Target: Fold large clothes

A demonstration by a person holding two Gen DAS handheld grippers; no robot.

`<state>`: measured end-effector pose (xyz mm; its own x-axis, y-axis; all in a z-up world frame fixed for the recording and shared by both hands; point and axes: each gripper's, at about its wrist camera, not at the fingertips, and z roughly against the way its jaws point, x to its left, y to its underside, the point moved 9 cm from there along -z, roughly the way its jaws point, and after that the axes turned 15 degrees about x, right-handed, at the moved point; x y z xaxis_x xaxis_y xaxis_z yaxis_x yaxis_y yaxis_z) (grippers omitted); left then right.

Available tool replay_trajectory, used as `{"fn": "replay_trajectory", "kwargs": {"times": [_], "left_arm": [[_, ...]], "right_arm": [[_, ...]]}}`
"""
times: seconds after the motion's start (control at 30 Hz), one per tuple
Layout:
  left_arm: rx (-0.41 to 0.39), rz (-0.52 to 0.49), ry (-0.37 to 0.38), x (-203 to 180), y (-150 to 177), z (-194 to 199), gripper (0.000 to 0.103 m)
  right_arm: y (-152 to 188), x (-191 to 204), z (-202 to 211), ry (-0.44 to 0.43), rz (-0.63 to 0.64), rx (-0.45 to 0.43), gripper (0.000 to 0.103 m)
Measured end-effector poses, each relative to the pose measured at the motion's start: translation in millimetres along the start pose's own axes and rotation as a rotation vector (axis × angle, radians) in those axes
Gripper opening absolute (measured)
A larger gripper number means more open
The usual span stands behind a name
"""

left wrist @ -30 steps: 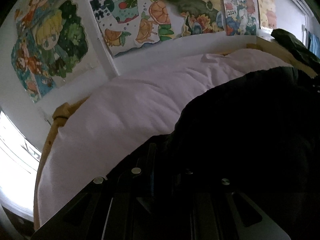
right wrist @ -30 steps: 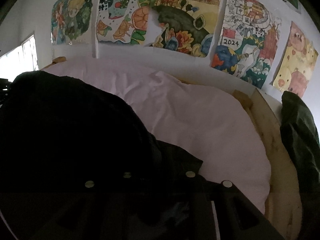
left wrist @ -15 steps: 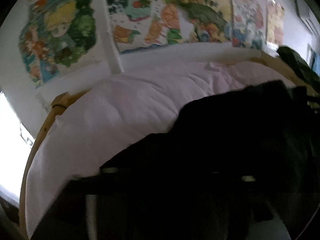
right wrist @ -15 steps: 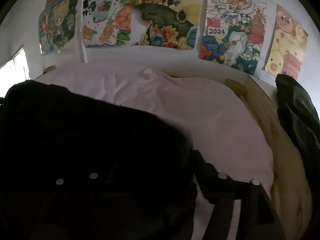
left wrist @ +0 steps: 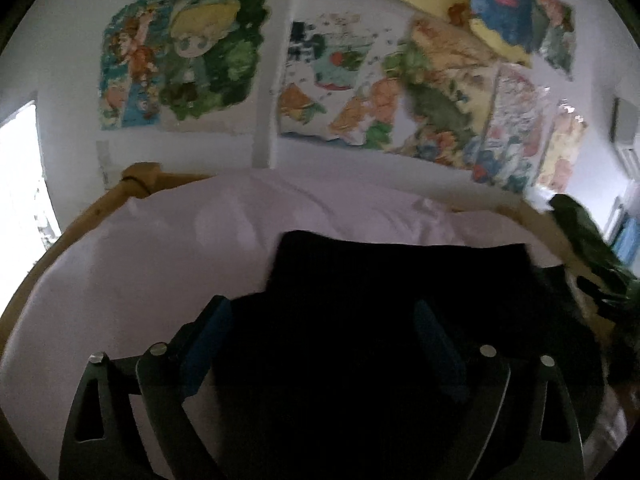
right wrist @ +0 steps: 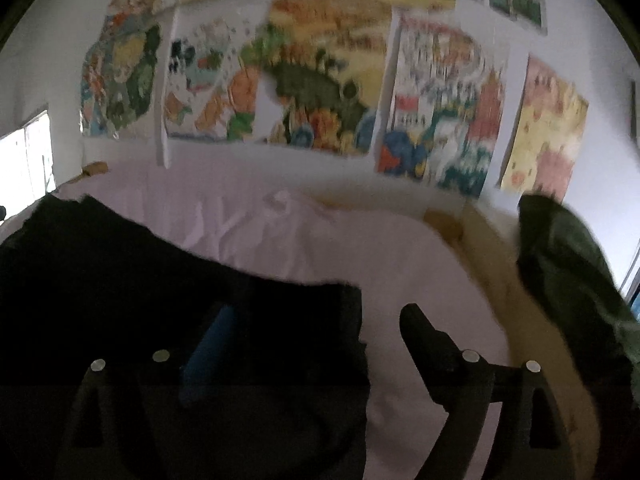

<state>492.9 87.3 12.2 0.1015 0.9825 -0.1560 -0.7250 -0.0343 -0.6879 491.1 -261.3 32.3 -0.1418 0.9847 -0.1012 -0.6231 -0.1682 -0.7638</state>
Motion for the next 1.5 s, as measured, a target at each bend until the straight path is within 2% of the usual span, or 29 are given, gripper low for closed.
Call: {"fn": "replay_trajectory", "kwargs": {"times": [0.13,0.2,0.27,0.33,0.5,0.8,1.03,1.2,1.4,1.5], "left_arm": [[0.006,-0.097,0.076,-49.2,10.0,0.8,0.091],[0.015,-0.151,0.109,-74.6,17.4,-3.5,0.091],[0.029,-0.205,0.156,-100.1,25.3,-10.8,0.091],[0.041,-0.250,0.167,-117.8,30.6,-19.0,0.091],[0.053,-0.326,0.104,-134.0,35.5,-45.3,0.091],[0.077,-0.309,0.129,-124.0,19.9,-68.8,0.091],[0.155,-0.274,0.109,-108.2,13.0,-102.2,0.092],[0.213,-0.264,0.109,-98.0,19.7,-127.5,0.101],[0.267,-0.202,0.183,-83.9,21.0,-152.1,0.102],[0.284,-0.185,0.195,-79.8,16.6,-161.9,0.102]], "right_arm": [[-4.8,38.4,12.8,-0.150,0.042,-0.033,0.091],[-5.6,66.1,13.7,-0.222,0.104,-0.035,0.091],[-6.2,86.0,10.5,-0.240,0.162,-0.036,0.091],[-4.7,99.2,-2.1,-0.232,0.197,0.001,0.091],[-0.6,95.1,-33.9,-0.225,0.153,0.070,0.091],[-4.9,81.6,-70.4,-0.223,0.115,0.099,0.091],[-8.6,87.4,-100.0,-0.216,0.158,0.137,0.091],[-1.3,89.0,-129.1,-0.264,0.144,0.204,0.091],[10.5,81.0,-166.1,-0.392,0.054,0.320,0.094],[14.1,80.4,-179.4,-0.418,0.029,0.349,0.095]]}}
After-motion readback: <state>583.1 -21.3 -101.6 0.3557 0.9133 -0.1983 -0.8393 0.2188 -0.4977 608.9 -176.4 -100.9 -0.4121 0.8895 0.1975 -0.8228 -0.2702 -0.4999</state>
